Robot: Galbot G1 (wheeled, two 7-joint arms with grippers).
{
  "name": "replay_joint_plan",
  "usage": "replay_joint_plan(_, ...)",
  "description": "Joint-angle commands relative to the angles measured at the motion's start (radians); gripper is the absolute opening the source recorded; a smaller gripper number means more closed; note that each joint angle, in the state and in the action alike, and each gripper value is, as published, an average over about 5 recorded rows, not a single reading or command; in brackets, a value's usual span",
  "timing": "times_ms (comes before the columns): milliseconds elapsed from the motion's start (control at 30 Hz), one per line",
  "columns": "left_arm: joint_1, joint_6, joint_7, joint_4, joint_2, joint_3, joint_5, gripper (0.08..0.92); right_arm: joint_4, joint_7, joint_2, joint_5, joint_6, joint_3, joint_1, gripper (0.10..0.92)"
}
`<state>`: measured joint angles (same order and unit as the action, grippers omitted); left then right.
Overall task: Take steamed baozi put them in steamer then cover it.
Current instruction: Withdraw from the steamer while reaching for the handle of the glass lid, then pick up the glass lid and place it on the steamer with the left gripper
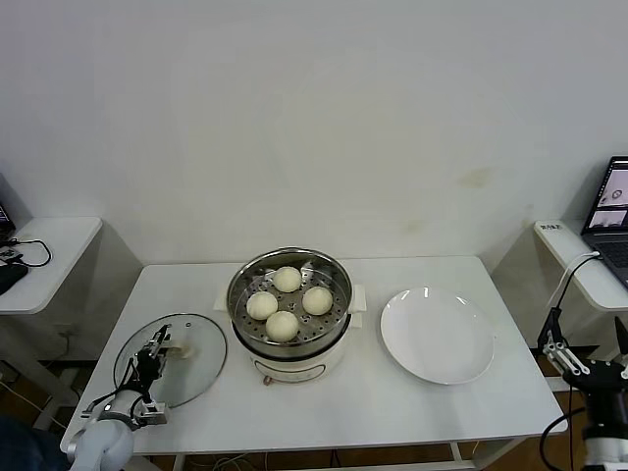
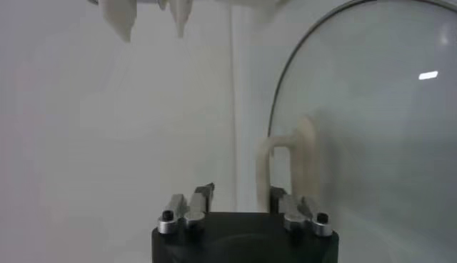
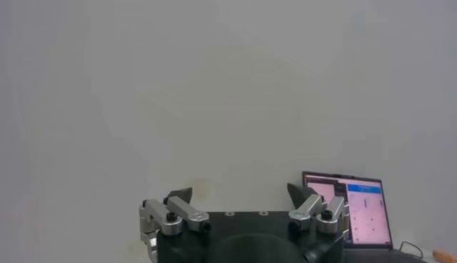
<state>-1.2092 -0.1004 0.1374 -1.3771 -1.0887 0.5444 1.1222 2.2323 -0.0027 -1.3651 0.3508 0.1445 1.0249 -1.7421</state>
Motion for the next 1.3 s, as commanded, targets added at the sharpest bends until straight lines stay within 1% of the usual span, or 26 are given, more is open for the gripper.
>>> replay_joint_plan(33,0.003,-0.039,0.045,0.012,-0.004,0.01,-0.011,0.325,0.007,0.0,0.001,0.001,0.002,0.0,-0.006,0.823)
replay_joint_plan(167,-0.007,-0.053,0.085,-0.005,-0.012,0.023,-0.02,0.213,0.015,0.0,0.004,0.001,0.003,-0.001,-0.012,0.823)
replay_joint_plan(267,-0.029,-0.05,0.12,-0.045,-0.017,0.042,-0.024,0.147,0.023,0.0,0.008,0.002,0.004,-0.001,-0.015,0.823)
replay_joint_plan(367,-0.072,-0.022,0.146,-0.116,-0.022,0.07,-0.024,0.133,0.032,0.0,0.012,0.002,0.005,0.0,-0.019,0.823)
replay_joint_plan(500,-0.16,0.045,0.146,-0.249,-0.026,0.118,-0.022,0.133,0.041,-0.001,0.017,0.003,0.006,0.001,-0.022,0.823)
replay_joint_plan(633,-0.238,0.108,0.111,-0.377,-0.025,0.176,-0.016,0.133,0.047,-0.003,0.023,0.007,0.007,-0.001,-0.024,0.822)
replay_joint_plan(767,-0.291,0.166,0.042,-0.487,-0.012,0.23,-0.026,0.133,0.044,-0.005,0.031,0.009,0.006,-0.01,-0.024,0.823)
replay_joint_plan(900,-0.318,0.218,-0.03,-0.568,0.008,0.276,-0.035,0.133,0.038,-0.006,0.034,0.005,0.005,-0.03,-0.018,0.823)
replay_joint_plan(1000,-0.327,0.24,-0.069,-0.625,0.027,0.291,-0.059,0.133,0.035,-0.008,0.036,0.002,0.005,-0.042,-0.015,0.823)
replay_joint_plan(1167,-0.321,0.283,-0.114,-0.74,0.072,0.239,-0.134,0.133,0.03,-0.009,0.04,-0.006,0.002,-0.054,-0.008,0.823)
replay_joint_plan(1300,-0.261,0.316,-0.129,-0.779,0.119,0.144,-0.17,0.133,0.03,-0.01,0.03,-0.025,-0.001,-0.069,-0.001,0.823)
